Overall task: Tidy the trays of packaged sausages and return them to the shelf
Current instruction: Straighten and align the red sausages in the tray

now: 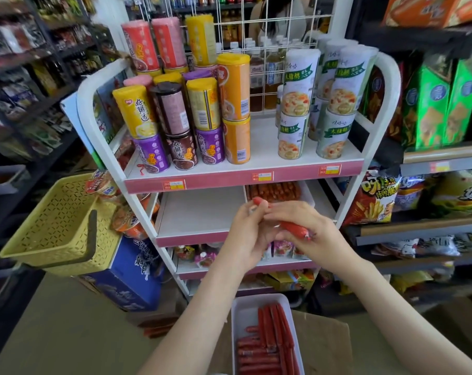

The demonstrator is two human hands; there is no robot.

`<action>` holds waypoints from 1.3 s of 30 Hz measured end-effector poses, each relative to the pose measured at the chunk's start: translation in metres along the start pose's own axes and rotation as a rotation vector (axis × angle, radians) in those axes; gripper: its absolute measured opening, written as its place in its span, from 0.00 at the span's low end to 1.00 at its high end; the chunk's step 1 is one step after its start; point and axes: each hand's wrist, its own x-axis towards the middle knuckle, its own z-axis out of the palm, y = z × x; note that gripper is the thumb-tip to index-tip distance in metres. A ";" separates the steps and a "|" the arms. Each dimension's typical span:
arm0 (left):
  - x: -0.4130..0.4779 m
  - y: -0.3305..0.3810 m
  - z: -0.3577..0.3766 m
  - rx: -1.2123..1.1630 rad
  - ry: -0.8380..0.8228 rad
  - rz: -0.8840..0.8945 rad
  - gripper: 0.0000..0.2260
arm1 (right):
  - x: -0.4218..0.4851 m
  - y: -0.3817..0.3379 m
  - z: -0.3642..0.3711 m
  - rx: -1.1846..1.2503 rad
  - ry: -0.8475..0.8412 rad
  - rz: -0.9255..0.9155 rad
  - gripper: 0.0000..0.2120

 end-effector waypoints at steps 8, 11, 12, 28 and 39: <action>-0.018 -0.011 -0.019 0.940 0.057 0.812 0.14 | 0.000 -0.004 0.003 0.131 0.037 0.247 0.07; -0.020 -0.015 -0.019 1.078 -0.119 1.019 0.11 | 0.002 -0.002 0.006 0.049 -0.015 0.185 0.11; -0.020 -0.015 -0.018 1.103 -0.113 1.053 0.10 | 0.002 0.000 0.007 0.016 -0.031 0.169 0.13; -0.032 -0.013 -0.034 0.819 0.057 0.791 0.09 | -0.007 0.001 0.014 0.011 0.061 0.264 0.16; -0.025 -0.020 -0.041 0.918 0.022 0.838 0.09 | -0.010 -0.005 0.026 0.377 0.009 0.487 0.27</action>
